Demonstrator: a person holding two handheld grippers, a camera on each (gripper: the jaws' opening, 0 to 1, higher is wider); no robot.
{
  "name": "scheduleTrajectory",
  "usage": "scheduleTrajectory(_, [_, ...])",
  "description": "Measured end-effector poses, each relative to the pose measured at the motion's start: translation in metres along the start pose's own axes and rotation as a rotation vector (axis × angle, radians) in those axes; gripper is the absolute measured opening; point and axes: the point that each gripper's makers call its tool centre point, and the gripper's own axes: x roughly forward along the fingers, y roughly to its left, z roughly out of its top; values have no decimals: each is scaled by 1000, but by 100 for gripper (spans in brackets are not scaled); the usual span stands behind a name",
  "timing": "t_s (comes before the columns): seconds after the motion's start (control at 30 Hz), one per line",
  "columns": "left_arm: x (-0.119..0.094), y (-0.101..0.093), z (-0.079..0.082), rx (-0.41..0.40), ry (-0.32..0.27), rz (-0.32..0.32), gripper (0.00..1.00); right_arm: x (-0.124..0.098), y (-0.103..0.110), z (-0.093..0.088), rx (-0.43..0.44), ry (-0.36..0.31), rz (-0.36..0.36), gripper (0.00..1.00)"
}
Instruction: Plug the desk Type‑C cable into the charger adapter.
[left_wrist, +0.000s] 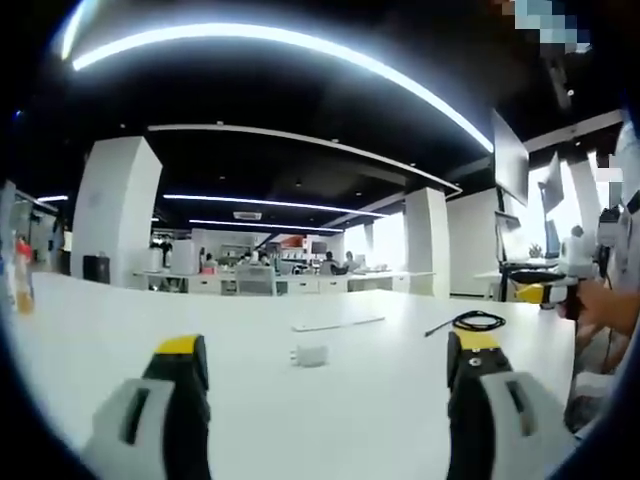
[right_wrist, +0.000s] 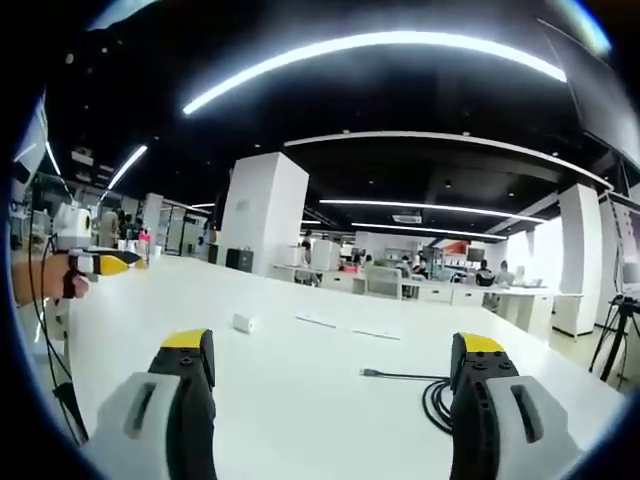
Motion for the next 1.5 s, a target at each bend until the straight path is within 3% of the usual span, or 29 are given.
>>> scheduleTrajectory(0.17, [10,-2,3,19,-5,-20,100,1,0,-1,1,3,3,100])
scheduleTrajectory(0.47, [32,-4,-7,1,19,-66,97,3,0,-5,8,9,7,100])
scheduleTrajectory(0.6, [42,-3,-9,52,40,-80,97,2,-2,-7,13,13,5,100])
scheduleTrajectory(0.97, [81,-7,-8,193,82,-199,90,1,-5,-15,23,24,6,100])
scheduleTrajectory(1.1, [96,-9,-19,228,131,-264,84,1,-3,-15,34,18,13,100])
scheduleTrajectory(1.2, [110,-6,-21,217,134,-304,79,1,-2,-16,32,19,17,100])
scheduleTrajectory(1.3, [122,-3,-29,246,197,-338,75,1,-2,-18,32,23,19,100])
scheduleTrajectory(1.5, [144,1,-32,243,220,-406,61,0,-5,-22,36,30,13,100])
